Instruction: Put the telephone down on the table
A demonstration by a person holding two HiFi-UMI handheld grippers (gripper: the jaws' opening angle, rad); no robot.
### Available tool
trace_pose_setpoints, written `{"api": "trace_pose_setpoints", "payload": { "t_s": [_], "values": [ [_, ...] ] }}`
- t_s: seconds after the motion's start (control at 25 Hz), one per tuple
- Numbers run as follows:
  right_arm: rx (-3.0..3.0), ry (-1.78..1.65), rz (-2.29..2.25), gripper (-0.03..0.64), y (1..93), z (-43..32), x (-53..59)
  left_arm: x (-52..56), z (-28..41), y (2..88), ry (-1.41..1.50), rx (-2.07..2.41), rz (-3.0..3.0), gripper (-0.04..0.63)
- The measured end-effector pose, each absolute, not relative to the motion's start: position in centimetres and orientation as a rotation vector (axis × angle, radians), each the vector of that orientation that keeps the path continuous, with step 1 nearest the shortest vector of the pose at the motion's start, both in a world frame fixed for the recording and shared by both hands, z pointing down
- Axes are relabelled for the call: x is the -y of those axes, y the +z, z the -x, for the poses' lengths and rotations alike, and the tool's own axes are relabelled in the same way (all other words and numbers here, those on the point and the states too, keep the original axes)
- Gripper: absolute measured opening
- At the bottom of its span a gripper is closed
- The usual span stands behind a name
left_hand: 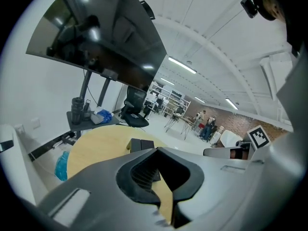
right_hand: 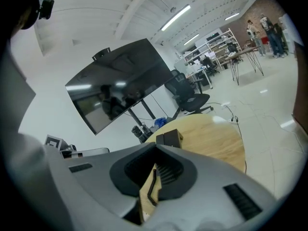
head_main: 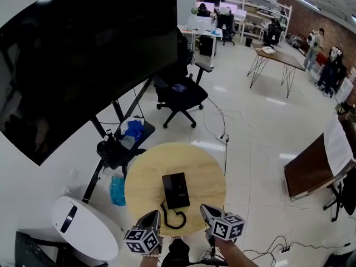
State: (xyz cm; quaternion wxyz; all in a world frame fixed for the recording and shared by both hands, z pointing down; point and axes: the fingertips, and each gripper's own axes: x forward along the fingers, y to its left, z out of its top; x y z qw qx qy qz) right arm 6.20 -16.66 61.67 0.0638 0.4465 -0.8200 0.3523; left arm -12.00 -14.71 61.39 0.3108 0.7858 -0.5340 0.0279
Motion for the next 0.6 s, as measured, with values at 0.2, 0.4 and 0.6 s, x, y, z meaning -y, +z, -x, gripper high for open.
{"api": "trace_pose_setpoints", "payload": {
  "t_s": [0.2, 0.4, 0.6],
  "values": [
    [2.534, 1.030, -1.363, 0.009, 60.0, -10.4, 12.5, 10.7, 8.8, 60.5, 0.120, 1.465, -2.063, 0.003],
    [2.564, 1.023, -1.357, 0.009, 59.6, -14.3, 8.7, 7.1, 5.3, 58.7, 0.166, 1.504, -2.101, 0.003],
    [2.608, 1.004, -1.312, 0.009, 58.7, -15.3, 6.4, 3.9, 4.1, 57.0, 0.131, 1.562, -2.083, 0.003]
  ]
}}
